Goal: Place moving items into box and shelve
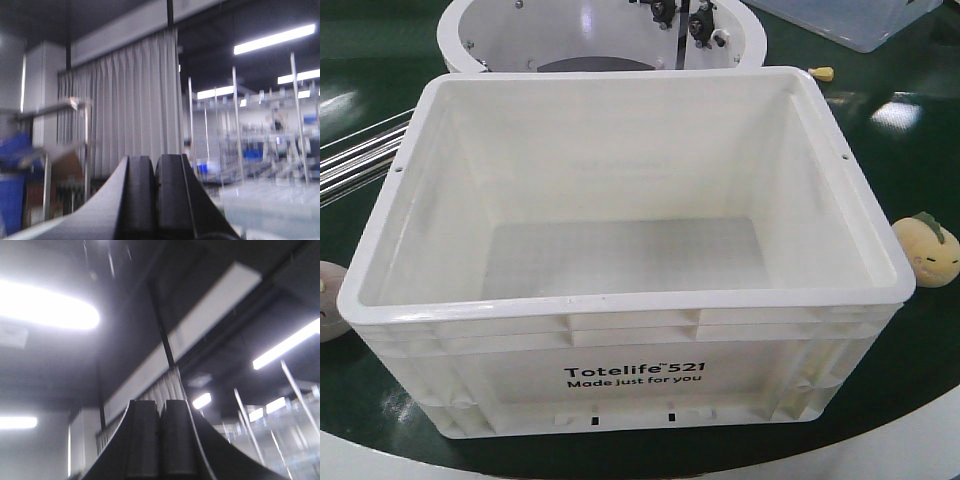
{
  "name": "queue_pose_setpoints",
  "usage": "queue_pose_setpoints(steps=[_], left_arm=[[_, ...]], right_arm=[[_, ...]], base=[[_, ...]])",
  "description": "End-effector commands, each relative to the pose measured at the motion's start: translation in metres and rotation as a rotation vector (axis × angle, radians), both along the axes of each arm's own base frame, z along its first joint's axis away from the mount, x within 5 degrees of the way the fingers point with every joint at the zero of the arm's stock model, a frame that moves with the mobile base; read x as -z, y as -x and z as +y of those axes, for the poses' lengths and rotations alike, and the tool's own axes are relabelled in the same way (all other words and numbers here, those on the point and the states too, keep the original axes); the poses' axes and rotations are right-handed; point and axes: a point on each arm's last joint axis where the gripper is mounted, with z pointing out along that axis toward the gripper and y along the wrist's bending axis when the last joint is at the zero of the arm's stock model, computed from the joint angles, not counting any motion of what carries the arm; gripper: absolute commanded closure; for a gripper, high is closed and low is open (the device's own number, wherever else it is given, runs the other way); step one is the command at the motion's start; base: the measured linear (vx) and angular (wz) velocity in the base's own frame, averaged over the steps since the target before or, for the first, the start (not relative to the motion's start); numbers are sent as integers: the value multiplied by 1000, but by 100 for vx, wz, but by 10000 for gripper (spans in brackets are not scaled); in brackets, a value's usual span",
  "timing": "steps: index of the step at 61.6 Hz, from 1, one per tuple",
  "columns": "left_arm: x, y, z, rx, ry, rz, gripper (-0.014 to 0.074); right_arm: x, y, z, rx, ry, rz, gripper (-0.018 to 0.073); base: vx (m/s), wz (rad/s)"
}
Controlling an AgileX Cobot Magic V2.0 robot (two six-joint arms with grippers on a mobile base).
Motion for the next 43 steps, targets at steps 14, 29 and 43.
queue_pose_setpoints(steps=[14, 29, 43], left_arm=[[-103, 3, 1, -3, 28, -266, 603], [-112, -52, -3, -5, 20, -148, 603], [-98, -93, -7, 1, 6, 42, 603]], right_arm=[[-109, 5, 1, 250, 217, -51, 568], [-128, -53, 9, 373, 376, 79, 568], [-118, -93, 14, 339, 419, 215, 568]], base=[[0, 0], [0, 0], [0, 0]])
